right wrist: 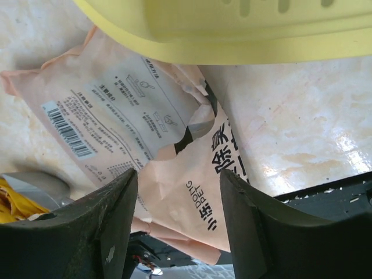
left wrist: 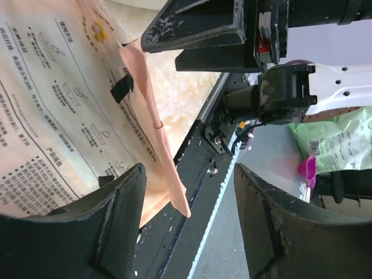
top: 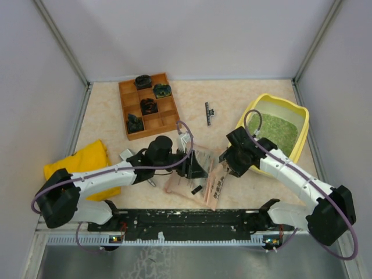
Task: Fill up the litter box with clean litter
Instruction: Open the cat litter bag at the center of the board.
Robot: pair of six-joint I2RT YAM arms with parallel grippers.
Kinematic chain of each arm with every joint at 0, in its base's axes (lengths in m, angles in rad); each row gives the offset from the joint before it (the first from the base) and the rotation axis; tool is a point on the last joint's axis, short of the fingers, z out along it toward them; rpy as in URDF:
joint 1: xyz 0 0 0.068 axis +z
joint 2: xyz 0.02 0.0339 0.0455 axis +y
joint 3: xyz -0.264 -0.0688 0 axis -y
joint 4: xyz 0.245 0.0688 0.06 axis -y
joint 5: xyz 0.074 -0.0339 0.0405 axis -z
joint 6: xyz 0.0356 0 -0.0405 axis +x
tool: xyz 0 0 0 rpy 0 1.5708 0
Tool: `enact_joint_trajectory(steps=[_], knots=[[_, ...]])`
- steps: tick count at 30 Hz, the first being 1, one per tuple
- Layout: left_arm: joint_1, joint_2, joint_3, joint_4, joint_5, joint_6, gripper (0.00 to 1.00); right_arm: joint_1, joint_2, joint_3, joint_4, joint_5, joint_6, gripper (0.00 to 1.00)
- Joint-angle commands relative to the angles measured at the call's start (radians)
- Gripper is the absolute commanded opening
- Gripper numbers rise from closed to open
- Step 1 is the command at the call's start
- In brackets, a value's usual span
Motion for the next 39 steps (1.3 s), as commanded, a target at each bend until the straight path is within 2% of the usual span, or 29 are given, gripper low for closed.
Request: enact_joint_trajectory(steps=[1,5,8,12,18,21,26,39], knots=[[-0.004,-0.025,-0.003,-0.058,-0.068,0.054,0.68,0.013,-0.053,0.044,0.036,0.012,-0.042,0.58],[-0.019,0.062,-0.025,0.092,0.040,-0.027,0.68,0.013,-0.055,0.076,0.019,0.000,-0.050,0.58],[-0.058,0.137,-0.007,0.173,0.052,-0.038,0.66,0.013,-0.064,0.083,0.002,0.017,-0.050,0.59],[-0.078,0.175,0.042,0.108,0.038,-0.004,0.66,0.013,-0.094,0.073,-0.006,0.024,-0.047,0.59],[-0.082,0.036,0.024,-0.088,-0.209,0.056,0.72,0.013,-0.165,0.021,0.014,0.035,-0.043,0.58],[-0.082,0.000,-0.007,-0.125,-0.265,0.054,0.74,0.013,-0.210,-0.015,0.072,0.030,-0.069,0.58],[-0.082,0.058,-0.033,-0.062,-0.220,0.021,0.76,0.013,-0.232,-0.029,0.095,0.024,-0.085,0.58],[-0.108,0.212,0.077,-0.143,-0.176,-0.019,0.73,0.013,-0.229,-0.026,0.130,0.009,-0.106,0.59]])
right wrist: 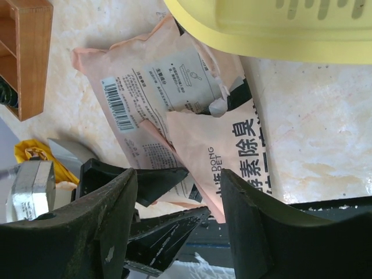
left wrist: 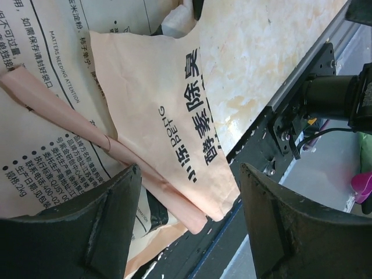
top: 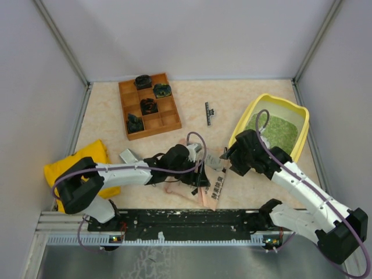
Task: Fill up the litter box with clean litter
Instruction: Open the cat litter bag at the center of the board.
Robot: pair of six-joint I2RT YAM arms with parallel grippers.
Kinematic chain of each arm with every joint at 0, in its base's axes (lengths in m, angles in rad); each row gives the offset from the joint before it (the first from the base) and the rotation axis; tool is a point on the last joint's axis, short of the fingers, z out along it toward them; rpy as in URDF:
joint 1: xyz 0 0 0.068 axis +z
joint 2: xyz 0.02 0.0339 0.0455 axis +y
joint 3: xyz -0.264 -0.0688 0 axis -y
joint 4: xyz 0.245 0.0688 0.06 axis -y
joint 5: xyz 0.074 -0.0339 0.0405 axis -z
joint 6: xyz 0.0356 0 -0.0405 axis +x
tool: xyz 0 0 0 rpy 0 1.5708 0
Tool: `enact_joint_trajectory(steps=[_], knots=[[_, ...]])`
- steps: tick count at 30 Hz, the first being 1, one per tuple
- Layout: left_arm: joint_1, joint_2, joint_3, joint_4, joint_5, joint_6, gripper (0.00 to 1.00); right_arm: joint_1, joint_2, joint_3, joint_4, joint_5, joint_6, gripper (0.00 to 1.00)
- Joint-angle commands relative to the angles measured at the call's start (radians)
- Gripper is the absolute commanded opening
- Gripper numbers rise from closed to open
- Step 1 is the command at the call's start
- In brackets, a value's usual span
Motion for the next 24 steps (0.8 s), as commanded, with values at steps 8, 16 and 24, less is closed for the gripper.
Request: enact_joint_trajectory(steps=[8,16,24], knots=[[-0.031,-0.050,0.053,-0.184,-0.131,0.003,0.75,0.009,-0.038,-0.002,0.100,0.010,-0.045,0.62],[-0.033,0.011,0.063,-0.101,-0.062,0.001,0.75,0.009,-0.072,-0.027,0.137,0.013,-0.069,0.62],[-0.078,0.019,0.063,0.092,0.076,-0.018,0.69,0.010,-0.093,-0.020,0.061,0.052,-0.008,0.62]])
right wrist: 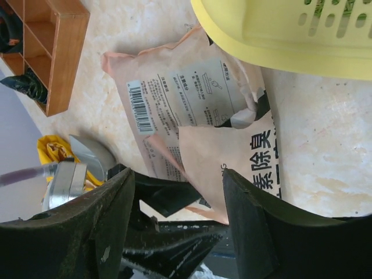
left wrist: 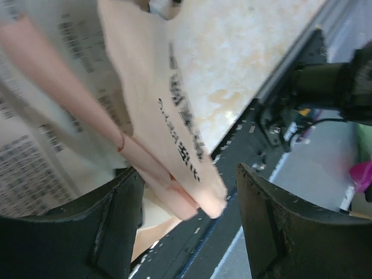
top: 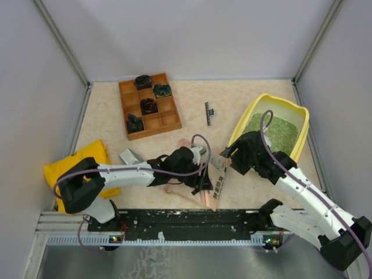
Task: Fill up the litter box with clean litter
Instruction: Open the cat litter bag at the center of the board.
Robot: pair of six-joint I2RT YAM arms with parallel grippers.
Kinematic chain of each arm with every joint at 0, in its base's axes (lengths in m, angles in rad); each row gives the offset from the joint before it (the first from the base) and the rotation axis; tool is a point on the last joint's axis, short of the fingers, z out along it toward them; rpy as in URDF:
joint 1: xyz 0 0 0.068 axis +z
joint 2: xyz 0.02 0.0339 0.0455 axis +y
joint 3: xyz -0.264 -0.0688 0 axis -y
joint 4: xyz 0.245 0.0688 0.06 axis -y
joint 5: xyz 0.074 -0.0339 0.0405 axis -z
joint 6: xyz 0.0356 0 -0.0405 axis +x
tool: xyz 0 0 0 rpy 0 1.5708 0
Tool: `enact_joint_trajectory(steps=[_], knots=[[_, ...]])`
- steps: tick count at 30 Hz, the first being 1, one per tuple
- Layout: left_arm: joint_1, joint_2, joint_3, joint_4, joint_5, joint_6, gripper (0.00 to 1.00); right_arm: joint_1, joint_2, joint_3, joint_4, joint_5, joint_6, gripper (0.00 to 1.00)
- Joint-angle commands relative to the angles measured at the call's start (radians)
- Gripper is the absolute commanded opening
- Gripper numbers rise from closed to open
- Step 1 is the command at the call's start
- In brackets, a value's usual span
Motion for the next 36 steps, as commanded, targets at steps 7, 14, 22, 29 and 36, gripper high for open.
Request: enact_joint_trajectory(steps=[7,14,22,29,36], knots=[[-0.088,-0.023,0.005,0.341,0.163,0.034,0.68,0.008,-0.002,-0.032,-0.007,0.076,0.027,0.62],[-0.128,0.018,0.005,0.472,0.227,0.042,0.67,0.008,0.058,-0.043,0.015,-0.006,0.039,0.61],[-0.154,0.049,0.023,0.492,0.231,0.065,0.67,0.008,0.053,-0.028,-0.028,0.018,0.028,0.59],[-0.159,0.048,0.023,0.471,0.221,0.074,0.66,0.008,0.014,-0.151,0.040,-0.004,0.039,0.57],[-0.159,-0.124,-0.010,0.300,0.009,0.147,0.70,0.008,0.040,-0.155,0.048,0.004,0.030,0.55]])
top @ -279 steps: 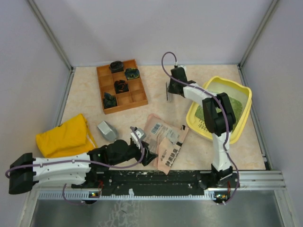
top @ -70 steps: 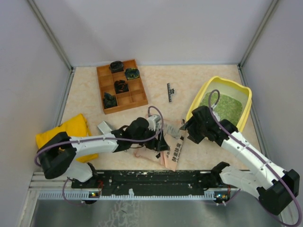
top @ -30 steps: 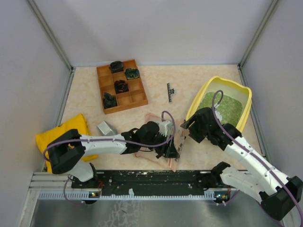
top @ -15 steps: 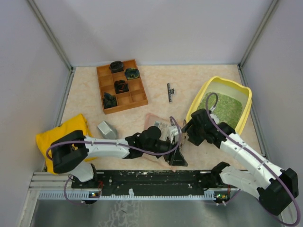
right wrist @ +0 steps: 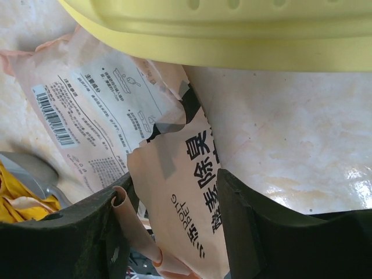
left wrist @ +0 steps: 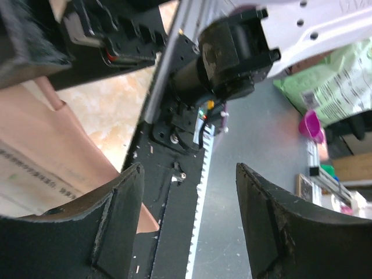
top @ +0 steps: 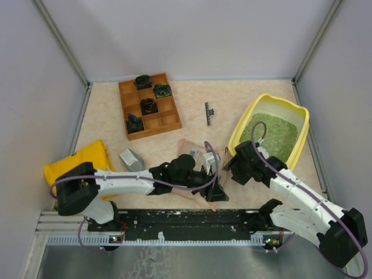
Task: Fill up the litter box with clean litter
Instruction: Open the cat litter bag at the center of the board.
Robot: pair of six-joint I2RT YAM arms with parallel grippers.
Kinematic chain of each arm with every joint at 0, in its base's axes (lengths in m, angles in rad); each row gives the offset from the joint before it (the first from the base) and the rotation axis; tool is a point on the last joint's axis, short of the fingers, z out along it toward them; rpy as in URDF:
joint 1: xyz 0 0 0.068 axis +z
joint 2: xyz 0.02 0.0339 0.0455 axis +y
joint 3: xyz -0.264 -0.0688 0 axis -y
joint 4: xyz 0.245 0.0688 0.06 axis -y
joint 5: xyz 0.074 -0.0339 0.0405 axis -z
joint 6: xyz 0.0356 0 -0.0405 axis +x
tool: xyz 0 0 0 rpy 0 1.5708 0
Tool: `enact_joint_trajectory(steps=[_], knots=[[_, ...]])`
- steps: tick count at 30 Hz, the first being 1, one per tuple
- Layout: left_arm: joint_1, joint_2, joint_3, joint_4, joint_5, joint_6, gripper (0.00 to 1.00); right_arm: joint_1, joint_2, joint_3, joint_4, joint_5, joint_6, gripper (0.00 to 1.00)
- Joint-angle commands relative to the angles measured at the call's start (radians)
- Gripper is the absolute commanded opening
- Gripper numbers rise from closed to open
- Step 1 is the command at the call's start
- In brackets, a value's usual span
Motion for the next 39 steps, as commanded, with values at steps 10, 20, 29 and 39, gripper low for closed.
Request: enact_joint_trajectory(steps=[10,20,29,39], knots=[[0.013,-0.275,-0.065,-0.342,-0.496,0.040,0.72,0.008,0.016,-0.042,0.080,0.010,-0.006,0.45],[0.212,-0.311,-0.054,-0.589,-0.528,0.017,0.73,0.008,0.003,-0.060,0.133,0.012,-0.113,0.26],[0.370,-0.321,-0.084,-0.647,-0.403,0.050,0.71,0.008,-0.135,-0.154,0.289,-0.075,-0.242,0.00],[0.477,-0.278,-0.117,-0.618,-0.207,0.007,0.67,0.008,-0.368,-0.185,0.621,-0.209,-0.316,0.00]])
